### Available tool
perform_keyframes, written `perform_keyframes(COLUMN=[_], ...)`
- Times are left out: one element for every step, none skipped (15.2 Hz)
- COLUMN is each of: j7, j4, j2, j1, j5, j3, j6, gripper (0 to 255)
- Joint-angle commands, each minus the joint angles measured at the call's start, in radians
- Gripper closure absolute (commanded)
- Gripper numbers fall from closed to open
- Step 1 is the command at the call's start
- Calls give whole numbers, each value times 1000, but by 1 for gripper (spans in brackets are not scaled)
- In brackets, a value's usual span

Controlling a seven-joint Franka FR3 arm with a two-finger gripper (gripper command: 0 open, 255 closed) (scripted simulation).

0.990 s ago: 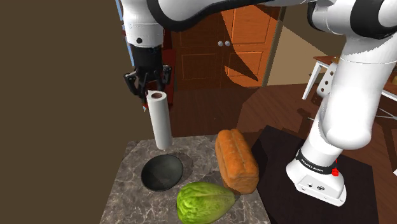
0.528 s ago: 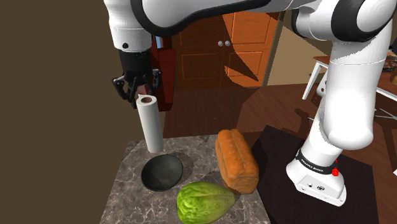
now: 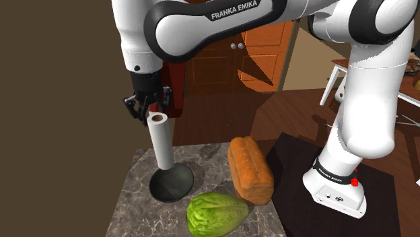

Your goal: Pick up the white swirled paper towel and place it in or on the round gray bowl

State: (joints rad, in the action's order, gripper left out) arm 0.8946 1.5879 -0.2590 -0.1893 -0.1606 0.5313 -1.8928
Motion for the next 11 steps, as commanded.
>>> perform_keyframes(j7=[1, 2, 3, 5, 6, 8, 9, 11, 13, 14, 16], j4=[26, 38, 49, 61, 71, 82, 92, 103, 112, 122, 131], j2=[1, 0, -2, -3, -5, -8, -10, -13, -16, -19, -22], j1=[2, 3, 3, 3, 4, 4, 4, 4, 4, 4, 3], j5=[0, -2, -3, -5, -6, -8, -10, -12, -15, -17, -20], j3=[-1, -1, -2, -3, -3, -4, -5, -6, -7, -7, -8], j6=[-25, -38, -51, -64, -76, -89, -101, -114, -126, -138, -150], gripper=[255, 255, 255, 255, 255, 255, 255, 255, 255, 255, 255])
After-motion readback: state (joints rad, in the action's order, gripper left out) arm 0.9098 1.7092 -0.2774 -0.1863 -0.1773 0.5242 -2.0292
